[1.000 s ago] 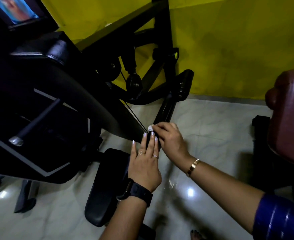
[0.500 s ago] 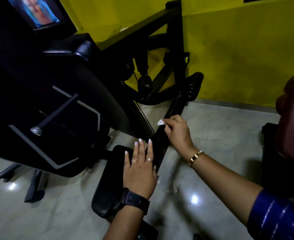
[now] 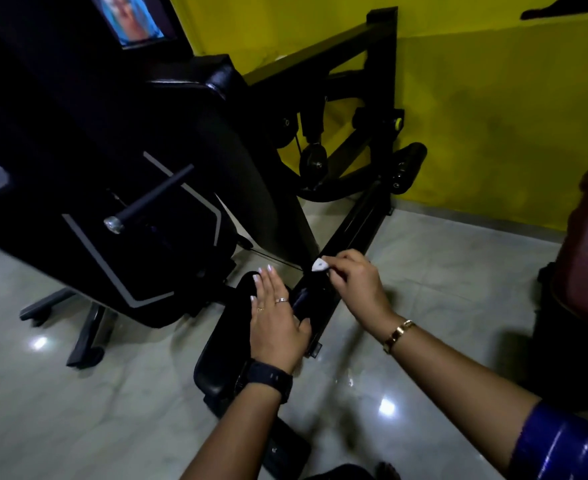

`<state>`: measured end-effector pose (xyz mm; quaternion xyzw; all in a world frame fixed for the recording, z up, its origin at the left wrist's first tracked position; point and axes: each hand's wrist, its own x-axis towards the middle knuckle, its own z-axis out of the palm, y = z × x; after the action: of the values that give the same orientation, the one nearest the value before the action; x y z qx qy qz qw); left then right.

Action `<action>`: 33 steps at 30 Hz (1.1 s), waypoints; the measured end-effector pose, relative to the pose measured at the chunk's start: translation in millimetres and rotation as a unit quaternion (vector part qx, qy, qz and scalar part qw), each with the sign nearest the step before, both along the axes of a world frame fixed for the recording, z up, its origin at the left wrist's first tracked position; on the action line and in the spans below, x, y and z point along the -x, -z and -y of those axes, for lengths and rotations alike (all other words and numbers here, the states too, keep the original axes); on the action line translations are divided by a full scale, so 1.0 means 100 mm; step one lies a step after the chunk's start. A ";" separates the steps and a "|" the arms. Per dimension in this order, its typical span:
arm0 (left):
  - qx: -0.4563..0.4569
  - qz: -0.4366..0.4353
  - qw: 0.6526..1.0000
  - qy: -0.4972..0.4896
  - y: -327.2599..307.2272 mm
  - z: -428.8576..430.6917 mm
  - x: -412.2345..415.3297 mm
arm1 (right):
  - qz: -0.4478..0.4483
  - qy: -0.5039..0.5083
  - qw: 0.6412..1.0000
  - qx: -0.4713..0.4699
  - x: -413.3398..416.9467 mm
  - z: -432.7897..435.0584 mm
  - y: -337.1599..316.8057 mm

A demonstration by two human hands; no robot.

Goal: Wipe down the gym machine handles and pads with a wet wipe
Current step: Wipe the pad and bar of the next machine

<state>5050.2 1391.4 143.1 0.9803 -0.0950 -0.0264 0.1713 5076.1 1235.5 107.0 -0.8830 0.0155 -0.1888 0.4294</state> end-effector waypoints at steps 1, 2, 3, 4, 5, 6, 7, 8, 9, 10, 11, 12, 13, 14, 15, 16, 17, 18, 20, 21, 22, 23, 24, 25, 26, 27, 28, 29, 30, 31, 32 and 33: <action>0.033 -0.018 0.999 0.003 -0.01 -0.01 -0.01 | 0.001 0.000 1.000 -0.009 0.02 -0.05 -0.02; 0.087 -0.049 0.995 -0.002 -0.01 -0.03 -0.02 | 0.010 -0.009 1.000 -0.010 0.07 -0.13 -0.04; 0.159 -0.090 0.983 -0.016 -0.04 -0.05 -0.03 | 0.027 -0.023 0.999 -0.007 0.14 -0.22 -0.05; 0.248 -0.132 0.959 -0.043 -0.09 -0.04 -0.03 | 0.045 -0.042 0.998 -0.004 0.23 -0.30 -0.04; 0.335 -0.169 0.924 -0.077 -0.15 -0.04 -0.02 | 0.060 -0.064 0.996 -0.003 0.33 -0.39 -0.03; 0.392 -0.186 0.894 -0.109 -0.19 -0.03 -0.01 | 0.069 -0.084 0.994 -0.001 0.42 -0.45 0.00; 0.417 -0.177 0.881 -0.133 -0.21 -0.01 -0.01 | 0.075 -0.105 0.992 0.004 0.50 -0.49 0.04; 0.457 -0.174 0.860 -0.147 -0.20 -0.01 0.00 | 0.080 -0.126 0.989 0.017 0.54 -0.49 0.09; 0.489 -0.172 0.841 -0.153 -0.20 -0.01 0.02 | 0.090 -0.142 0.985 0.038 0.55 -0.45 0.14; 0.500 -0.168 0.835 -0.154 -0.21 -0.02 0.02 | 0.103 -0.146 0.982 0.057 0.52 -0.38 0.17; 0.509 -0.160 0.830 -0.160 -0.20 -0.04 0.01 | 0.113 -0.135 0.982 0.068 0.46 -0.31 0.19; 0.515 -0.155 0.826 -0.171 -0.16 -0.08 0.00 | 0.113 -0.110 0.985 0.065 0.38 -0.25 0.18; 0.501 -0.148 0.835 -0.172 -0.13 -0.11 -0.01 | 0.102 -0.078 0.990 0.053 0.30 -0.22 0.16; 0.498 -0.147 0.836 -0.177 -0.12 -0.13 -0.01 | 0.085 -0.045 0.995 0.037 0.24 -0.22 0.11; 0.503 -0.145 0.834 -0.176 -0.11 -0.15 -0.01 | 0.073 -0.022 0.997 0.023 0.19 -0.27 0.06; 0.510 -0.142 0.831 -0.169 -0.10 -0.15 -0.01 | 0.072 -0.015 0.997 0.016 0.18 -0.35 0.00; 0.506 -0.136 0.838 -0.154 -0.10 -0.17 -0.01 | 0.080 -0.026 0.996 0.015 0.22 -0.46 -0.04; 0.506 -0.131 0.839 -0.151 -0.10 -0.17 -0.01 | 0.094 -0.055 0.994 0.019 0.30 -0.56 -0.08; 0.509 -0.126 0.835 -0.167 -0.13 -0.12 -0.01 | 0.116 -0.137 0.983 0.038 0.53 -0.69 -0.08; 0.530 -0.136 0.818 -0.178 -0.15 -0.08 -0.02 | 0.123 -0.168 0.976 0.058 0.62 -0.70 -0.03; 0.548 -0.143 0.802 -0.192 -0.16 -0.04 -0.03 | 0.130 -0.187 0.970 0.081 0.68 -0.68 0.04; 0.555 -0.146 0.796 -0.193 -0.16 -0.01 -0.03 | 0.142 -0.187 0.967 0.097 0.72 -0.64 0.10; 0.557 -0.154 0.795 -0.187 -0.14 0.00 -0.02 | 0.156 -0.169 0.968 0.097 0.73 -0.59 0.15; 0.544 -0.162 0.803 -0.181 -0.12 0.00 -0.01 | 0.168 -0.136 0.973 0.079 0.72 -0.54 0.18; 0.526 -0.175 0.812 -0.182 -0.14 0.01 -0.01 | 0.180 -0.092 0.978 0.055 0.70 -0.50 0.15; 0.504 -0.183 0.823 -0.185 -0.13 0.01 -0.02 | 0.190 -0.046 0.980 0.032 0.65 -0.47 0.10; 0.483 -0.185 0.837 -0.180 -0.11 -0.01 -0.03 | 0.196 -0.005 0.981 0.015 0.60 -0.44 0.03; 0.456 -0.188 0.856 -0.156 -0.09 -0.03 -0.04 | 0.195 0.024 0.981 0.004 0.53 -0.41 -0.02; 0.403 -0.185 0.887 -0.126 -0.11 -0.05 -0.04 | 0.185 0.034 0.982 -0.006 0.46 -0.38 -0.06; 0.333 -0.176 0.922 -0.093 -0.11 -0.05 -0.05 | 0.171 0.027 0.985 -0.008 0.39 -0.36 -0.08; 0.263 -0.168 0.948 -0.065 -0.11 -0.06 -0.05 | 0.158 -0.001 0.987 0.005 0.34 -0.36 -0.07; 0.203 -0.155 0.965 -0.050 -0.10 -0.06 -0.06 | 0.151 -0.045 0.987 0.033 0.32 -0.35 -0.06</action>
<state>5055.9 1397.7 152.8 0.9123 -0.0212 -0.1500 0.3804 5044.4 1270.4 112.8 -0.8579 -0.0951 -0.3011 0.4053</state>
